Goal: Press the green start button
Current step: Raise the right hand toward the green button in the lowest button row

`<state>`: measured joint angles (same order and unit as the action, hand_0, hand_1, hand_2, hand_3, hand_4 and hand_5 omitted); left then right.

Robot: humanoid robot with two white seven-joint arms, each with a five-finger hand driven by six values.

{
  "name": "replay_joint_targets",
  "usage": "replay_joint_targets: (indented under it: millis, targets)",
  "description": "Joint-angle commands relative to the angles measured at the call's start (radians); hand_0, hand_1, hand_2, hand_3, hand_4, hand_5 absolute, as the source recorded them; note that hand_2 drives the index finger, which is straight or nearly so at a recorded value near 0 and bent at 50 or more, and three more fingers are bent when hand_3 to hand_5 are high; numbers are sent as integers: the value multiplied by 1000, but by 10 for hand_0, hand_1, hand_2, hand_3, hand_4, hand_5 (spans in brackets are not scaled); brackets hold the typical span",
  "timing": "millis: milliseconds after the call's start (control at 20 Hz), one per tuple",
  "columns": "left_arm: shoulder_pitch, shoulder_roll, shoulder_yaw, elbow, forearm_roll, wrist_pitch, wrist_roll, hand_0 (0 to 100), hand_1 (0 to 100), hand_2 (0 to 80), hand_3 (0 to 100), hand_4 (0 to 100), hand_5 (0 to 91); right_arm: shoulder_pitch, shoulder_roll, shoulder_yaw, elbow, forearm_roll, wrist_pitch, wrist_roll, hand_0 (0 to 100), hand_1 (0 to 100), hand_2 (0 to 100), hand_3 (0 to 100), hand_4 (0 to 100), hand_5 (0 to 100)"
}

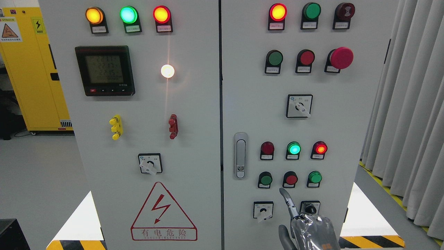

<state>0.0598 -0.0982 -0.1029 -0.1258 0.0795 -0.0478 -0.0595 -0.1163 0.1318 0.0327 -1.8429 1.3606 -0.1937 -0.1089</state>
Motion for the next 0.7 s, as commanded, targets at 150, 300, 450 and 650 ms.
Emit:
replay_joint_targets:
  millis: [150, 300, 450, 650]
  targets:
    - [0, 0, 0, 0, 0, 0, 0, 120, 556, 0, 0, 0, 0, -54, 3, 42, 65, 15, 8, 3, 650, 1000, 0, 957, 980, 1000]
    - [0, 0, 0, 0, -1, 0, 0, 120, 556, 0, 0, 0, 0, -62, 3, 46, 89, 14, 10, 3, 659, 1000, 0, 959, 975, 1000]
    - [0, 0, -1, 0, 0, 0, 0, 120, 556, 0, 0, 0, 0, -78, 5, 56, 111, 14, 14, 3, 665, 1000, 0, 959, 973, 1000]
    - [0, 0, 0, 0, 0, 0, 0, 120, 556, 0, 0, 0, 0, -80, 6, 56, 126, 8, 17, 2, 667, 1000, 0, 963, 969, 1000]
